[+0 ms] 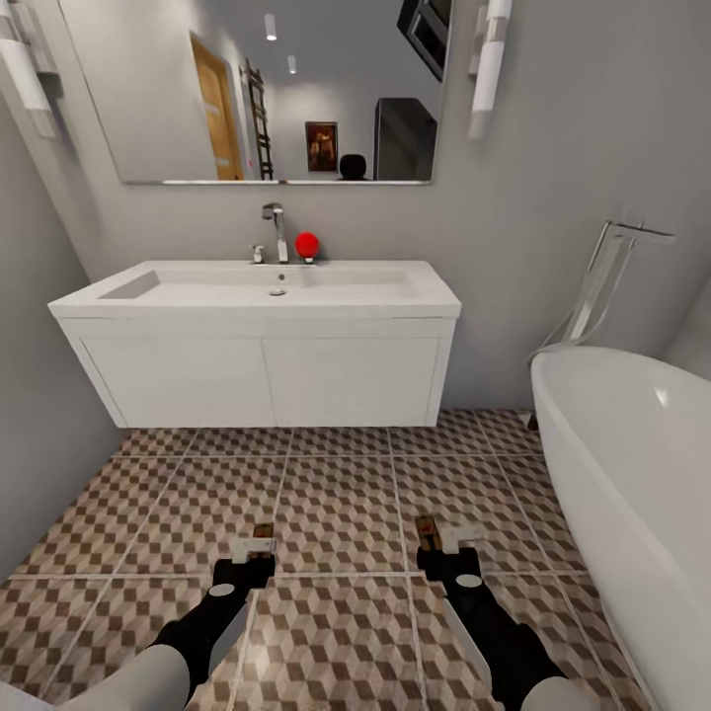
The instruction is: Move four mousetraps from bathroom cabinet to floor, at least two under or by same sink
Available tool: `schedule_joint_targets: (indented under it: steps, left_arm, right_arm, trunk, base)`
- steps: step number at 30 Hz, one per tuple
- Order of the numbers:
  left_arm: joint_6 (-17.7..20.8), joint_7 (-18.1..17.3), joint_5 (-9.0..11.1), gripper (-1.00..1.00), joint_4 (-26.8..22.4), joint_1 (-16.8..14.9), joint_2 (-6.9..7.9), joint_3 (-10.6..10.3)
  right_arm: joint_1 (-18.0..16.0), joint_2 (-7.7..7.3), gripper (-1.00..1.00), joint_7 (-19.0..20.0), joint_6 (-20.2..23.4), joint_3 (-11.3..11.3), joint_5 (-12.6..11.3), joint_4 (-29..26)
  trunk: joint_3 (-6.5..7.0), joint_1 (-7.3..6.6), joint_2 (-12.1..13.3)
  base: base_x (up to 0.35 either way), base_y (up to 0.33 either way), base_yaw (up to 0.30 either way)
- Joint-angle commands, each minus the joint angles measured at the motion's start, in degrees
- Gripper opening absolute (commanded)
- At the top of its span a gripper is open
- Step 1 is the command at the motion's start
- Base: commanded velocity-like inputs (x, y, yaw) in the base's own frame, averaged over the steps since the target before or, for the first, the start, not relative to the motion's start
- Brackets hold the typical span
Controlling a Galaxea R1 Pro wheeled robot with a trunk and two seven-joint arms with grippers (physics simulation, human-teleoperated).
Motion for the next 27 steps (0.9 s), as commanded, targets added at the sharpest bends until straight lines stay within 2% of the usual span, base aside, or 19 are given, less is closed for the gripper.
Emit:
schedule_joint_targets:
  steps: [1,16,22,24,27]
  left_arm:
    - [-0.19,0.40,0.36,-1.00,0.05,-0.05,0.03,-0.49]
    - [-0.24,0.40,0.36,-1.00,0.05,-0.05,0.03,-0.49]
    - [-0.58,0.26,0.29,-1.00,-0.12,-0.05,0.03,-0.49]
    - [-1.80,0.24,0.28,-1.00,-0.06,-0.05,0.08,-0.49]
    - [-6.49,0.18,0.29,-1.00,0.07,0.07,0.11,-0.49]
  right_arm:
    - [-0.04,-0.05,-1.00,-0.56,0.17,0.31,-0.76,-0.09]
    - [-0.04,-0.09,-1.00,-0.56,0.12,0.31,-0.76,-0.09]
    - [-0.04,-0.09,-1.00,-0.56,-1.19,0.26,-0.76,0.01]
    - [-0.04,-0.05,-1.00,-0.54,-1.97,0.29,-0.76,0.05]
    - [-0.04,-0.09,-1.00,-0.51,-2.78,0.30,-0.76,0.14]
  trunk:
    - [-0.33,0.21,-0.44]
    - [-4.35,3.51,-6.45]
    - [-4.46,3.51,-6.45]
    - [-4.47,3.51,-6.45]
    - [-4.47,3.51,-6.45]
  base:
    - [0.000,0.000,0.000]
    - [0.000,0.000,0.000]
    - [0.000,0.000,0.000]
    - [0.000,0.000,0.000]
    - [0.000,0.000,0.000]
